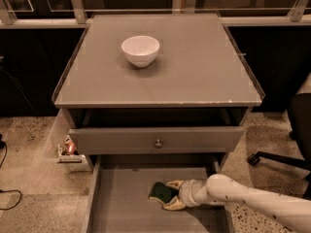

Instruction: Pick sponge from middle drawer and place on counter

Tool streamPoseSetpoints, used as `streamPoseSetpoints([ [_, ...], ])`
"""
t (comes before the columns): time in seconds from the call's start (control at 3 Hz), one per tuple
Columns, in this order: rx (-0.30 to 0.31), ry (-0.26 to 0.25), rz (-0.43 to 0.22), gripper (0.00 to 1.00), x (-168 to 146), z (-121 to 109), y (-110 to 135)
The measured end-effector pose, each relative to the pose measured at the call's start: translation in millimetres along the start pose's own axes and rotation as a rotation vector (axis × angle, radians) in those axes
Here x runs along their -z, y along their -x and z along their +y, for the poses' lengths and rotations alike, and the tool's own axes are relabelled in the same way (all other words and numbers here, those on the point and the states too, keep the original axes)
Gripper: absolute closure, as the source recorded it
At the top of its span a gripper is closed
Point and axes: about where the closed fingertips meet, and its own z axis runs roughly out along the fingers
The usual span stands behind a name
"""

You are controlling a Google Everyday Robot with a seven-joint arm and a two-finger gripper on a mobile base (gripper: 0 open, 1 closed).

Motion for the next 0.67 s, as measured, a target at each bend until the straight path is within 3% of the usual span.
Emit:
streamPoseSetpoints([
  [0.33, -0.023, 0.028, -0.012, 1.0, 3, 7, -3],
  [0.67, -0.03, 0.057, -0.016, 1.0, 21, 17, 9],
])
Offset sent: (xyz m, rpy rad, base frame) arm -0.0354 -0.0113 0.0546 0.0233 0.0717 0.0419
